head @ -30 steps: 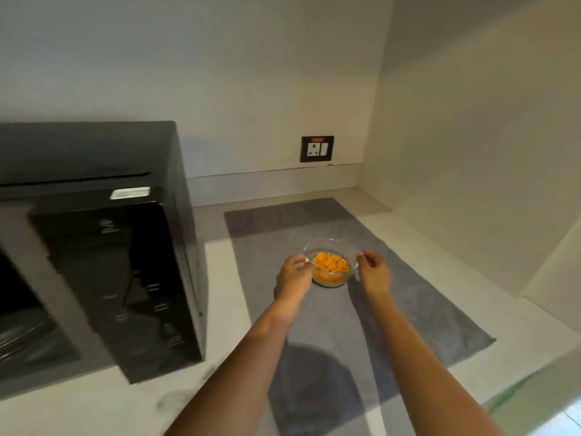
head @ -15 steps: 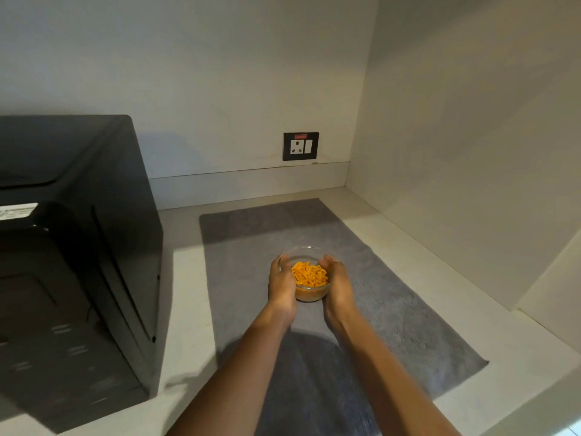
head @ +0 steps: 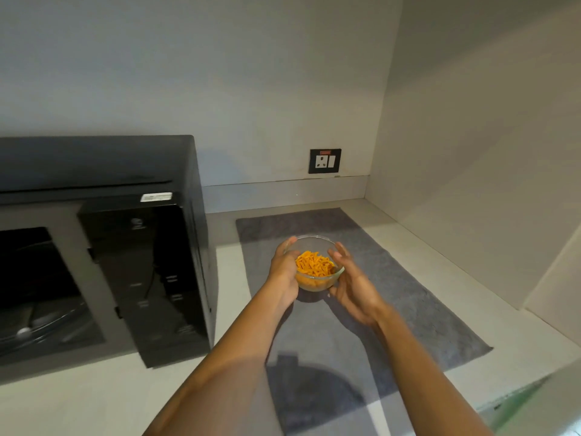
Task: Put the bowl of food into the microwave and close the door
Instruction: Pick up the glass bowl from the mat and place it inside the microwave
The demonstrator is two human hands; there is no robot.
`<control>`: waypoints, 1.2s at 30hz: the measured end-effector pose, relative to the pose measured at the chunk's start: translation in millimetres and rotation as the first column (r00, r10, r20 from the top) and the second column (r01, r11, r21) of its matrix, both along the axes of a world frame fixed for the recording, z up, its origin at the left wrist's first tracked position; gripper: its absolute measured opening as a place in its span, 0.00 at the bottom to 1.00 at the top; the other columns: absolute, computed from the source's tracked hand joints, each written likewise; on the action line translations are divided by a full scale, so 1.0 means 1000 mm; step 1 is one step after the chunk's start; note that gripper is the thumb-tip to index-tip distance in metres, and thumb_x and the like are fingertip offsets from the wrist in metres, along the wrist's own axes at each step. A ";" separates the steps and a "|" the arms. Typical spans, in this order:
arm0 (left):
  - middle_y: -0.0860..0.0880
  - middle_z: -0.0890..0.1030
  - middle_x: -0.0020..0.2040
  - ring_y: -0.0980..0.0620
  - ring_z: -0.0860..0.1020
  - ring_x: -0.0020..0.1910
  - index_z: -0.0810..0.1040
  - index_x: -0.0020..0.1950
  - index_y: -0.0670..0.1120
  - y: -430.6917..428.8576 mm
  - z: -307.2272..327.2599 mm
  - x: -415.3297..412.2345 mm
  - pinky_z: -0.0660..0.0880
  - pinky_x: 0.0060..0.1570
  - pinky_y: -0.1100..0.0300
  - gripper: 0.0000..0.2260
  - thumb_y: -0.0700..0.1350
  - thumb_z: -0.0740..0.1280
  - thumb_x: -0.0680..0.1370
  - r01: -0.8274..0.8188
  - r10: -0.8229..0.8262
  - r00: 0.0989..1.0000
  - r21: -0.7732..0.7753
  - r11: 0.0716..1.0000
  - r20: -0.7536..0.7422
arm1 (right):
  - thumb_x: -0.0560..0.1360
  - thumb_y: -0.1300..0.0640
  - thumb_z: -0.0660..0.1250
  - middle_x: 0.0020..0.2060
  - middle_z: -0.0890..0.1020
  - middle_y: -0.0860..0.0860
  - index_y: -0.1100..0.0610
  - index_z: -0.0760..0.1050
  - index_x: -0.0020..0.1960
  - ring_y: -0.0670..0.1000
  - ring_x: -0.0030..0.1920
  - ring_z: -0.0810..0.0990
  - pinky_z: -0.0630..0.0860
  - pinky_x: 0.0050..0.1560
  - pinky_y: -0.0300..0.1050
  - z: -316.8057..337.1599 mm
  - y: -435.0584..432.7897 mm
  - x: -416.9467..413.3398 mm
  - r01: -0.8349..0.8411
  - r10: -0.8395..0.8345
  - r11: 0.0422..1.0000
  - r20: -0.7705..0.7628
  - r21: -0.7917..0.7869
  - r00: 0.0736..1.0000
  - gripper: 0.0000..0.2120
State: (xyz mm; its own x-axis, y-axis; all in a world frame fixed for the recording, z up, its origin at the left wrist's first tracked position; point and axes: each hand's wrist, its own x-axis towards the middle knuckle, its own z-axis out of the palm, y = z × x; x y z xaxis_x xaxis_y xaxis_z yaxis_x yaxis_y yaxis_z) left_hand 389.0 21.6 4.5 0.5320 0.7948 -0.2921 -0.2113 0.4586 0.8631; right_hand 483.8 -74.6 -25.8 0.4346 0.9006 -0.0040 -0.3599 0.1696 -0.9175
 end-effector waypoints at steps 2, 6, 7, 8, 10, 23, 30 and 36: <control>0.37 0.74 0.65 0.43 0.76 0.52 0.71 0.67 0.50 -0.006 0.008 -0.017 0.76 0.40 0.56 0.18 0.35 0.56 0.81 0.000 0.000 1.000 -0.001 1.000 0.013 | 0.80 0.56 0.57 0.74 0.63 0.49 0.46 0.50 0.76 0.53 0.67 0.72 0.80 0.54 0.44 0.006 -0.008 -0.012 -0.039 0.039 0.999 0.030 -0.022 0.999 0.28; 0.37 0.75 0.59 0.44 0.78 0.45 0.70 0.69 0.48 -0.021 0.023 -0.062 0.76 0.42 0.55 0.19 0.34 0.54 0.81 0.018 -0.018 0.999 0.000 1.000 0.027 | 0.72 0.56 0.66 0.76 0.55 0.47 0.46 0.45 0.76 0.49 0.69 0.67 0.73 0.59 0.42 0.015 -0.027 -0.048 -0.104 0.119 0.992 0.221 -0.078 0.968 0.41; 0.38 0.75 0.58 0.44 0.78 0.44 0.69 0.70 0.48 -0.026 0.027 -0.073 0.77 0.43 0.53 0.19 0.34 0.54 0.81 0.030 -0.030 0.999 0.002 1.000 0.032 | 0.69 0.56 0.69 0.76 0.55 0.47 0.47 0.44 0.76 0.49 0.69 0.66 0.71 0.63 0.44 0.016 -0.032 -0.057 -0.107 0.127 0.990 0.265 -0.089 0.956 0.45; 0.38 0.74 0.60 0.44 0.78 0.46 0.69 0.70 0.48 -0.032 0.030 -0.087 0.77 0.47 0.51 0.20 0.34 0.54 0.81 0.038 -0.038 0.999 0.005 0.999 0.036 | 0.66 0.57 0.71 0.76 0.55 0.48 0.47 0.43 0.76 0.49 0.70 0.65 0.68 0.67 0.46 0.017 -0.039 -0.069 -0.108 0.135 0.989 0.316 -0.103 0.939 0.49; 0.38 0.73 0.64 0.42 0.76 0.54 0.69 0.71 0.48 -0.043 0.036 -0.111 0.75 0.56 0.49 0.20 0.34 0.54 0.81 0.044 -0.044 0.999 0.010 0.999 0.026 | 0.63 0.58 0.74 0.76 0.54 0.46 0.47 0.42 0.76 0.47 0.70 0.65 0.68 0.67 0.44 0.018 -0.048 -0.092 -0.115 0.155 0.985 0.390 -0.125 0.908 0.53; 0.47 0.74 0.67 0.51 0.79 0.56 0.59 0.74 0.55 -0.080 0.033 -0.284 0.75 0.52 0.56 0.31 0.45 0.69 0.75 0.278 -0.271 0.960 0.269 0.922 -0.061 | 0.53 0.46 0.82 0.69 0.64 0.42 0.40 0.48 0.74 0.43 0.64 0.72 0.75 0.56 0.37 0.032 -0.083 -0.241 -0.117 0.156 0.987 0.494 -0.110 0.855 0.60; 0.50 0.63 0.72 0.53 0.72 0.61 0.53 0.75 0.58 -0.069 0.026 -0.368 0.72 0.44 0.64 0.40 0.45 0.74 0.71 0.282 -0.245 0.958 0.339 0.898 -0.149 | 0.53 0.40 0.81 0.72 0.61 0.43 0.38 0.51 0.72 0.49 0.68 0.68 0.72 0.62 0.42 0.024 -0.058 -0.310 -0.202 0.239 0.971 0.493 -0.129 0.837 0.57; 0.52 0.65 0.66 0.51 0.71 0.63 0.51 0.76 0.58 -0.047 0.021 -0.424 0.73 0.52 0.60 0.46 0.42 0.76 0.67 0.263 -0.207 0.960 0.357 0.897 -0.186 | 0.57 0.42 0.79 0.72 0.58 0.43 0.36 0.51 0.72 0.48 0.67 0.66 0.70 0.57 0.37 0.016 -0.020 -0.351 -0.289 0.320 0.947 0.493 -0.141 0.809 0.53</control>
State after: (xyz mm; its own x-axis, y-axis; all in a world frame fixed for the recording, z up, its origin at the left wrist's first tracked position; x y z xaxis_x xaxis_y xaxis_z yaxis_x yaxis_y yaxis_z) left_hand -35.3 -25.7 25.7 0.6927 0.7165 -0.0826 -0.0028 0.1172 0.9931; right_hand 133.0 -94.8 -9.7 0.0933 0.9921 0.0843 0.1298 0.0719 -0.9889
